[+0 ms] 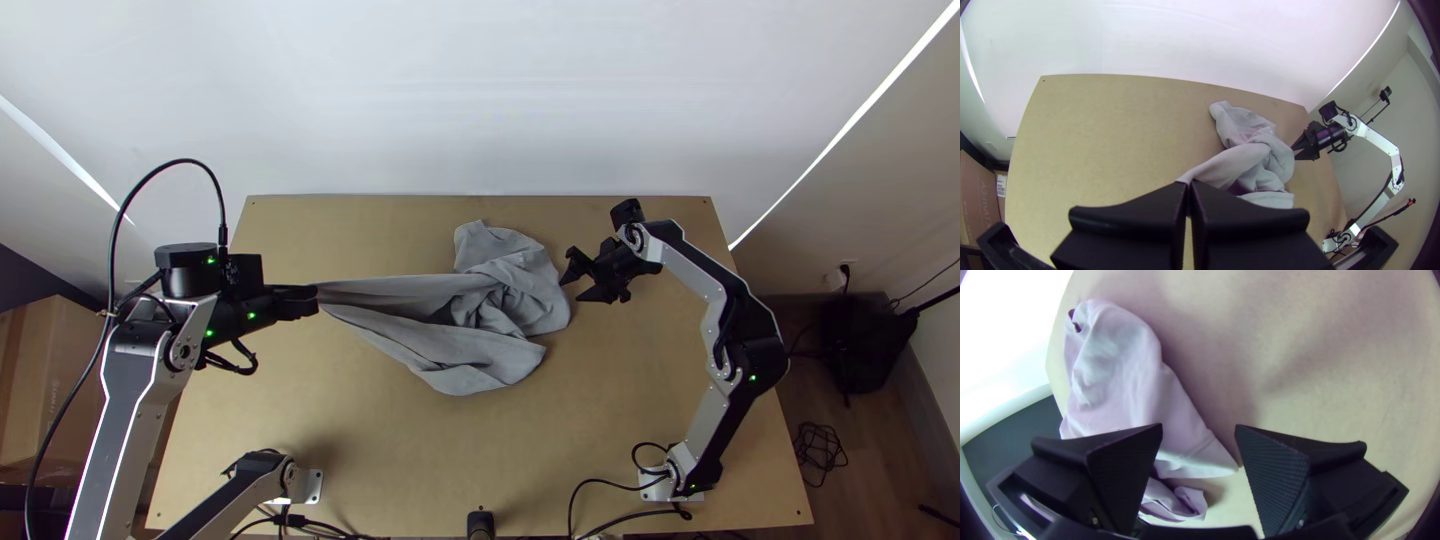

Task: Fold the t-shirt

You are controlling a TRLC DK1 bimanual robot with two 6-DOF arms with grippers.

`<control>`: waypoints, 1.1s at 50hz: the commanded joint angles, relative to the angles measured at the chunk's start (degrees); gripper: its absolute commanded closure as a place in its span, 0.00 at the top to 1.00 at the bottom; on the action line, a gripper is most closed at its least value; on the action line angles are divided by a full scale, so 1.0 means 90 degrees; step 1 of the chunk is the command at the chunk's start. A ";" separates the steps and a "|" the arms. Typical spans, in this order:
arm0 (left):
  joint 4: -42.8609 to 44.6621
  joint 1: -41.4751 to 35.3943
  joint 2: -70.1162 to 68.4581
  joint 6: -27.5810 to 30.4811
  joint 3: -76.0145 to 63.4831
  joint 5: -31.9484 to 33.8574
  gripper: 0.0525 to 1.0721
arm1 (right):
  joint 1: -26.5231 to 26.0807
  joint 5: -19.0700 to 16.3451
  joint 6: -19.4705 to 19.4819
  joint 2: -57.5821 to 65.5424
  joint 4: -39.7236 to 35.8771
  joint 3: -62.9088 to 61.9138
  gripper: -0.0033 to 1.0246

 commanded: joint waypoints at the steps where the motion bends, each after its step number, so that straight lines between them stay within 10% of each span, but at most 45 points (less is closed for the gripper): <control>1: -0.0074 0.0066 -0.0197 0.0126 -0.0134 0.0077 0.02 | 0.0113 -0.0061 0.0085 -0.0375 0.0111 -0.0348 0.66; 20: -0.0240 0.0173 -0.0461 0.0126 -0.0212 0.0077 0.02 | 0.0757 0.0066 0.0319 -0.0277 0.1000 -0.0943 0.64; 32: -0.0309 0.0281 -0.0549 0.0126 -0.0192 0.0067 0.02 | 0.0757 0.1336 0.0319 -0.0795 0.2211 -0.1393 0.03; 55: 0.0473 0.1081 -0.0344 0.0009 0.0149 0.0077 0.02 | -0.0004 0.1521 0.0153 -0.2748 0.2240 -0.1637 0.03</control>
